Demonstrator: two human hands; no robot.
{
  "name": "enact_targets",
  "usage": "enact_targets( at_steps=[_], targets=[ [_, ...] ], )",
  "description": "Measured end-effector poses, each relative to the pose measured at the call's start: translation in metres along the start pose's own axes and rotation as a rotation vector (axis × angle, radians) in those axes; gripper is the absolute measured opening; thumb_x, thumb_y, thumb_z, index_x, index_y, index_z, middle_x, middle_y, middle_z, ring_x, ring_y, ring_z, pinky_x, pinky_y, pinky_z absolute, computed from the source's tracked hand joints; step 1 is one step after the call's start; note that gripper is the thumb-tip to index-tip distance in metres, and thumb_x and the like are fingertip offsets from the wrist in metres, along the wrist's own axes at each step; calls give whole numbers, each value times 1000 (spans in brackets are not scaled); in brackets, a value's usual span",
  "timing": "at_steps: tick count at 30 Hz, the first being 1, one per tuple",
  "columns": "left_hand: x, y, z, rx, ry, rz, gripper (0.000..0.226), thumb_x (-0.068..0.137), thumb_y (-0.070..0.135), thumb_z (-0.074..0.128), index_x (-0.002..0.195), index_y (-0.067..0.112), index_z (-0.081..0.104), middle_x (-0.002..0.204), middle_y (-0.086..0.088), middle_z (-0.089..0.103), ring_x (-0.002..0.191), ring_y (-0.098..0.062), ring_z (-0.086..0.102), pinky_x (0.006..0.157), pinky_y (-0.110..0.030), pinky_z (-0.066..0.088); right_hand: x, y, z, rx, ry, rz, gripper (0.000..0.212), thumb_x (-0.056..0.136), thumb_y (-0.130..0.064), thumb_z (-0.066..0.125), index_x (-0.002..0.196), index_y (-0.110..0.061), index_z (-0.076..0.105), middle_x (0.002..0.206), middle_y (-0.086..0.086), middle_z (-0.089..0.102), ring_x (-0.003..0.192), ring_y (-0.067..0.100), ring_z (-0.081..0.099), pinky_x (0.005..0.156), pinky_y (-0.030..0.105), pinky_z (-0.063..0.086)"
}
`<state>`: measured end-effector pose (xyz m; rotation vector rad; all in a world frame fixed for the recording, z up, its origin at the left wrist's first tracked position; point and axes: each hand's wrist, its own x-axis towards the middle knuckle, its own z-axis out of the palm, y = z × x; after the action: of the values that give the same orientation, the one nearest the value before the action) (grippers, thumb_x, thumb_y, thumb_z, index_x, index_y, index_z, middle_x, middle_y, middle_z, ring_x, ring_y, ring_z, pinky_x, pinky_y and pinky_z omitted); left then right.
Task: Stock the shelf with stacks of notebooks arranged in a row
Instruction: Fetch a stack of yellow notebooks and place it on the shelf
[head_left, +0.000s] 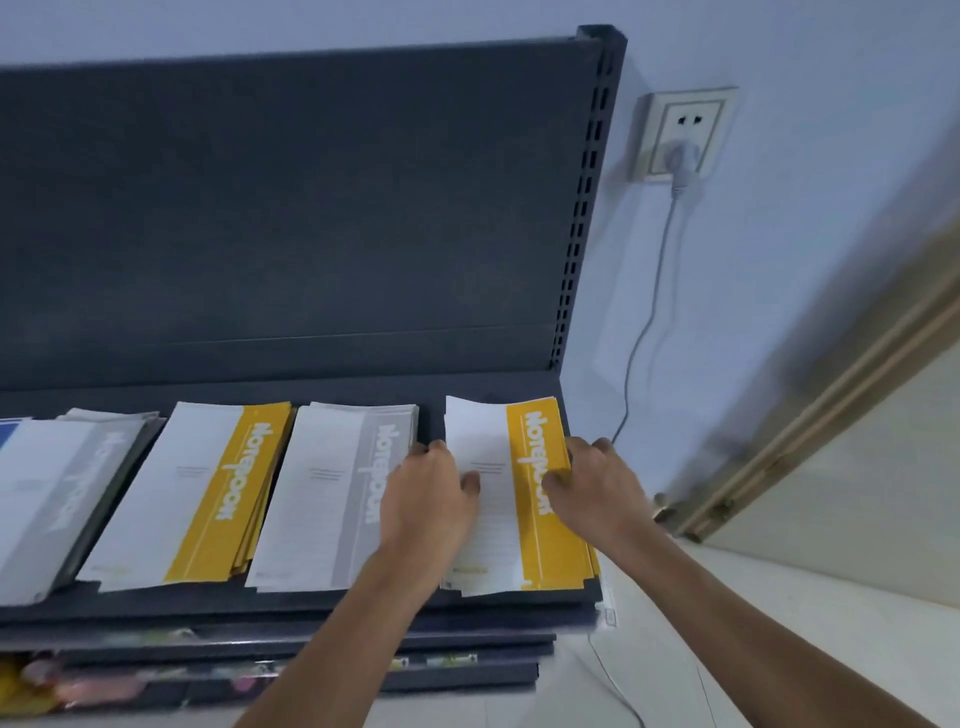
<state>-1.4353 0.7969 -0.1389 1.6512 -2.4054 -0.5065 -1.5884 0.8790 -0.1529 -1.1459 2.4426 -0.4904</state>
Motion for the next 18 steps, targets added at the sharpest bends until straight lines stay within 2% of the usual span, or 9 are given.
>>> enact_targets(
  at_steps=[3,8,12,18],
  targets=[
    [1,-1,5,23,4,19,39,95,45,60,115,11,58,112,-5,61,99,-23,62,74,-31,51,0,4,3,-3,2,-2,36,96,-28,53,129,-14,54,103,1,46,89,21,51,76,32,47],
    [0,-7,2,19,26,24,47,99,48,51,126,10,55,121,-7,58,106,-25,61,79,-32,51,-1,4,1,-3,37,-8,39,97,-30,53,133,-14,52,115,4,51,93,19,53,77,31,51],
    [-3,-16,-4,-10,50,39,44,100,47,49,128,14,55,121,-3,59,101,-20,64,77,-30,54,-2,-2,-5,-7,73,-33,45,97,-31,53,140,-16,47,125,5,52,108,23,58,81,35,54],
    [-12,-37,-16,-33,115,34,38,99,44,50,124,15,58,112,-2,62,92,-17,63,73,-26,54,-7,-21,-5,-61,136,-161,44,99,-32,53,140,-17,47,130,4,50,125,23,46,84,36,50]
  ],
)
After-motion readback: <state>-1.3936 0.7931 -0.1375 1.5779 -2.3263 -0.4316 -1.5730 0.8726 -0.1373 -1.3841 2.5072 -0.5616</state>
